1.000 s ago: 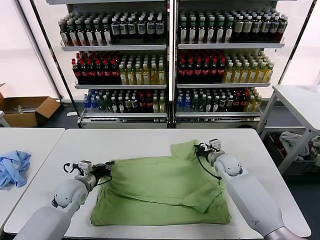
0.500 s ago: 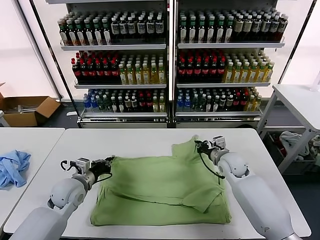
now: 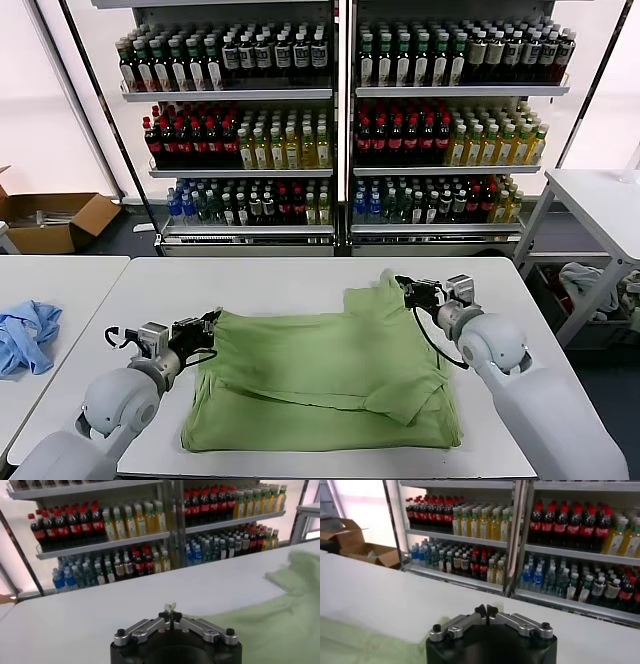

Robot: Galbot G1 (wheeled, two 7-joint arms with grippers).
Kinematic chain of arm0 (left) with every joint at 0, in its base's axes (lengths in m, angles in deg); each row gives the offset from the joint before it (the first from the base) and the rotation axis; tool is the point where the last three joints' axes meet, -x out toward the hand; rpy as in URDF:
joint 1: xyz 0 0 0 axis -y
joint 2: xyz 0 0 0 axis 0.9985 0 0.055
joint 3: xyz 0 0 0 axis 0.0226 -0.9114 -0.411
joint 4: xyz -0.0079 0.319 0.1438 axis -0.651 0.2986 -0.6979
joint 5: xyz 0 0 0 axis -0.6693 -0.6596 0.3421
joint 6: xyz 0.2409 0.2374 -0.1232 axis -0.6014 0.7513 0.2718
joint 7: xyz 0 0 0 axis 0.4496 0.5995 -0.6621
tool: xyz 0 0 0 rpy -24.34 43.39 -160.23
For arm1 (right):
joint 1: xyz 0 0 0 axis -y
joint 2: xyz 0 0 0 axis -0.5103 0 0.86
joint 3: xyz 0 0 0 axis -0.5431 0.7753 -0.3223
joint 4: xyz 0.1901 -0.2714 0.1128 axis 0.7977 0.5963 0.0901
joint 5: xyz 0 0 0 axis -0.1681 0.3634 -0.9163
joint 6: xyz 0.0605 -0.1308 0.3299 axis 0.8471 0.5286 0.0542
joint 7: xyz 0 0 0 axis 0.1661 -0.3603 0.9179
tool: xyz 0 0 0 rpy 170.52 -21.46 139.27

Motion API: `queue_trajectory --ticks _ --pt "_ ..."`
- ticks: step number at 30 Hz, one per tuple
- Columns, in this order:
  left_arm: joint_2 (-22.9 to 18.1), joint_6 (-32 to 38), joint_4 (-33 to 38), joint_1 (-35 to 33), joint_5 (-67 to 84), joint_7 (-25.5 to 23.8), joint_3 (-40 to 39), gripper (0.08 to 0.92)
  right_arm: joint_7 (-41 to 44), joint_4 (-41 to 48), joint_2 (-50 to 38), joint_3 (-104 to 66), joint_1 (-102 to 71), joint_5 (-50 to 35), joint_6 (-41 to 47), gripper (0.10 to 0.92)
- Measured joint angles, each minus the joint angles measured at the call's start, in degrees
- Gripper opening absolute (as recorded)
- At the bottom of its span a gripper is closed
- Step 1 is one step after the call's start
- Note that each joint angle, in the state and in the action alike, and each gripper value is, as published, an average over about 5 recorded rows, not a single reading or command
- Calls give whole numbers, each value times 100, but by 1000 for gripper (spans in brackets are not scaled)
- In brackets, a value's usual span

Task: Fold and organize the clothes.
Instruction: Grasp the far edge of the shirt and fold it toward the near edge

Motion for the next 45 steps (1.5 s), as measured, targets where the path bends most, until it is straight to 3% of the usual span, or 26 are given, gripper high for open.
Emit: queue_trajectory --ticks 8,14,23,38,41,45 --pt "162 121 486 -593 -127 291 157 85 -13 -608 -326 -191 -634 -10 -13 107" --pt "134 223 646 -767 -203 388 113 85 -37 -458 -299 -172 -629 9 -268 139" --pt "53 356 697 -778 -281 397 16 85 -20 880 213 186 150 88 -675 390" --pt "29 422 797 -728 -319 333 -37 85 -9 2489 1189 704 1338 146 -249 798" --pt "18 427 799 -708 -327 319 -55 85 4 2672 1305 781 1414 176 -185 771" --pt "27 432 812 -694 -331 309 -58 85 38 2875 1435 843 1479 243 -135 660"
